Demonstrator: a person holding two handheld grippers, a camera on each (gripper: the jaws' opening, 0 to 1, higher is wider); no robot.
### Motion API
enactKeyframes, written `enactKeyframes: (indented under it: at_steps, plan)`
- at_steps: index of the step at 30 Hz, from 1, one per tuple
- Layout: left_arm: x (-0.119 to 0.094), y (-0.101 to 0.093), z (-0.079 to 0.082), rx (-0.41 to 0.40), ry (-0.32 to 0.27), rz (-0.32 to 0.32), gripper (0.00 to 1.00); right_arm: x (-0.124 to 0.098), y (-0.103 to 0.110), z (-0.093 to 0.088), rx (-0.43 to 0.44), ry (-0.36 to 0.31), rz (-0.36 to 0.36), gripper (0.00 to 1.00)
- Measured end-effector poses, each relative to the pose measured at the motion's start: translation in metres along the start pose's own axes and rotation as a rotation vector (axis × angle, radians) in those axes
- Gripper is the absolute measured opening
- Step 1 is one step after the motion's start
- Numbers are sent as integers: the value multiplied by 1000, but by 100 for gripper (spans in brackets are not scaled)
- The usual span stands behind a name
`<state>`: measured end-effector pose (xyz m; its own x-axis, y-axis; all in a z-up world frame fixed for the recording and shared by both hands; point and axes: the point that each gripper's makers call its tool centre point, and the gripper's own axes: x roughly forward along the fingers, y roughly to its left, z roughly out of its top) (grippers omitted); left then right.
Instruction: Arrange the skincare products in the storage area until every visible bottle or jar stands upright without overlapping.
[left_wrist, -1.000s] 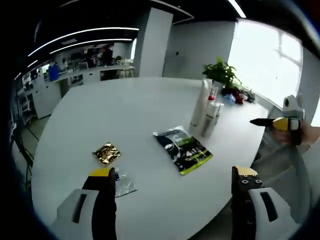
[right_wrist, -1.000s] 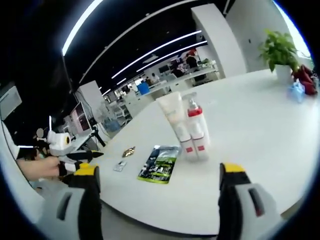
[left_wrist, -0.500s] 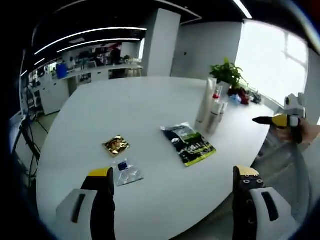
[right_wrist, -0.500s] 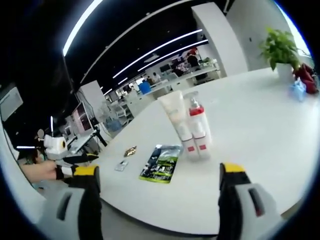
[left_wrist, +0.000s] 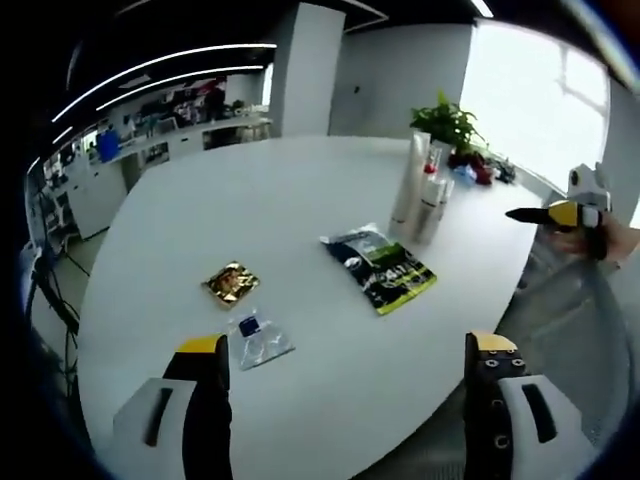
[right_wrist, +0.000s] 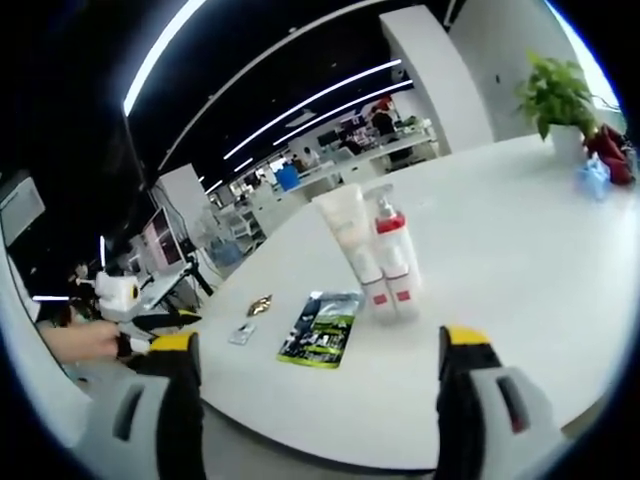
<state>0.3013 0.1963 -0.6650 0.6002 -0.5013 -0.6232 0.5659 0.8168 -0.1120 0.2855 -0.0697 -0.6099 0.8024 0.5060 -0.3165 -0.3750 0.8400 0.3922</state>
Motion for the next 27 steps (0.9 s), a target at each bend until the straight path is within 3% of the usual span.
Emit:
enactKeyframes:
  at_steps: [4, 12, 19, 27]
  plan:
    - [7, 15, -10, 20, 97, -8, 93, 0, -1, 1, 0, -2, -4, 99]
    - [16, 40, -16, 107, 188, -10, 91, 0, -3, 1, 2, -2, -12, 99]
    - [24, 50, -23, 208, 286, -60, 85, 0, -5, 1, 5, -1, -22, 99]
    - [40, 58, -25, 279, 360, -116, 80, 0, -7, 1, 12, 0, -35, 99]
